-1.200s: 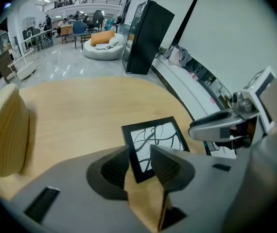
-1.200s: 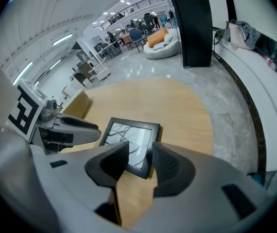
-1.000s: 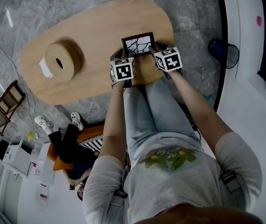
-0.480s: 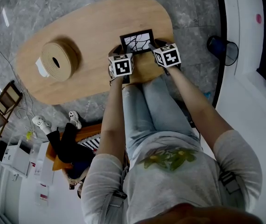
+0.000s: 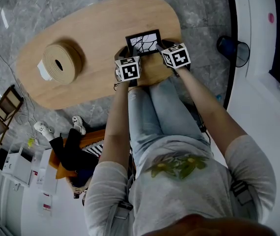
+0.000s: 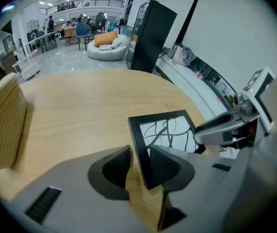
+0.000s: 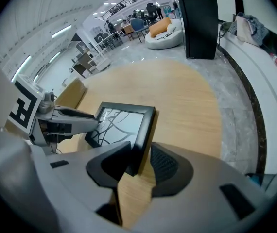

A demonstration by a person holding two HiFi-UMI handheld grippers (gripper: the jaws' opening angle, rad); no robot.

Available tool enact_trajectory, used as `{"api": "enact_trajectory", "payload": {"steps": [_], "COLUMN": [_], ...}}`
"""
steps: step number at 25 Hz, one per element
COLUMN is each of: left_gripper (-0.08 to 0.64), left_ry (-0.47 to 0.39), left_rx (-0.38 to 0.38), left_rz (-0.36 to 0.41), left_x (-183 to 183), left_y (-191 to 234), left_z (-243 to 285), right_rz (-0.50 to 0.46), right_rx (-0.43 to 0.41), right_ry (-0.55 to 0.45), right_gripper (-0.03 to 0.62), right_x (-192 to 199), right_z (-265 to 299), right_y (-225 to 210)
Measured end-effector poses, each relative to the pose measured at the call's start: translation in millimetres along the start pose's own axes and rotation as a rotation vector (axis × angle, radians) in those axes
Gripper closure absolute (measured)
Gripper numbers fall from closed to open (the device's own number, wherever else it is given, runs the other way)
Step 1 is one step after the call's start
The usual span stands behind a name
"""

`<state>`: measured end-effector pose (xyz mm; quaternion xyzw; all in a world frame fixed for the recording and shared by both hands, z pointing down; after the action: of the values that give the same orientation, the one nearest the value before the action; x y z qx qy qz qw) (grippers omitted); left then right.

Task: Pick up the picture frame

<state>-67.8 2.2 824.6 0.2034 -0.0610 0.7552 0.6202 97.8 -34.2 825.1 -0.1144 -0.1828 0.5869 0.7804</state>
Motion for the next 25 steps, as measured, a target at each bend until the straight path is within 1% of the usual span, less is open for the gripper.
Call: {"api": "enact_trajectory", "payload": {"steps": [5, 6, 7, 9, 11, 13, 15, 20, 25], "left_gripper": [0.425, 0.443, 0.451, 0.453, 0.454, 0.456, 0.459, 0.460, 0.459], "left_ry": [0.044, 0.047, 0.047, 0.042, 0.036, 0.039, 0.047, 0.070, 0.101], "left_rx": [0.021, 0.024, 0.025, 0.019, 0.016, 0.026, 0.041, 0.065, 0.068], "left_rz": [-0.037, -0.039, -0.041, -0.045, -0.055, -0.080, -0.094, -0.054, -0.046], "left_x": [-2.1, -2.5, -2.5, -1.8, -0.3, -0.2, -0.4, -0.5, 5.4], "left_y": [-0.4, -1.1, -2.1, -2.8, -2.0, -1.7, -1.7, -2.6, -6.8], "left_z": [0.7, 0.3, -0.5, -1.2, 0.4, 0.4, -0.5, -1.0, -0.4], "right_rz": [-0.005, -0.001, 0.005, 0.022, 0.018, 0.009, 0.026, 0.069, 0.086], "right_rx": [0.009, 0.006, 0.001, 0.004, 0.023, 0.038, 0.042, 0.054, 0.066], "right_ry": [0.008, 0.011, 0.013, 0.014, 0.017, 0.023, 0.028, 0.038, 0.045], "right_gripper": [0.459, 0.461, 0.489, 0.491, 0.492, 0.492, 0.497, 0.503, 0.504], "right_x": [-1.3, -1.0, -0.2, 1.2, 0.4, -0.1, -0.2, 1.6, 6.7], "right_z": [-0.3, -0.2, 0.3, 1.8, 1.8, 1.3, 1.1, 1.0, -1.4], "right_y": [1.5, 2.6, 4.0, 5.4, 5.6, 5.5, 5.6, 4.9, 3.2]}}
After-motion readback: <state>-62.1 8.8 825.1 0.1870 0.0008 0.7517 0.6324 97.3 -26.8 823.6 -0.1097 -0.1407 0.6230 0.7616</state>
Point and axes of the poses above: the fingertips, and each gripper's own axes: z forward along the fingers, y to its left, x out of its underside, the point moved 3 cm from there along -z, backward along the fingers, and after that the axes turned 14 degrees about z, right-handed, at the moved point
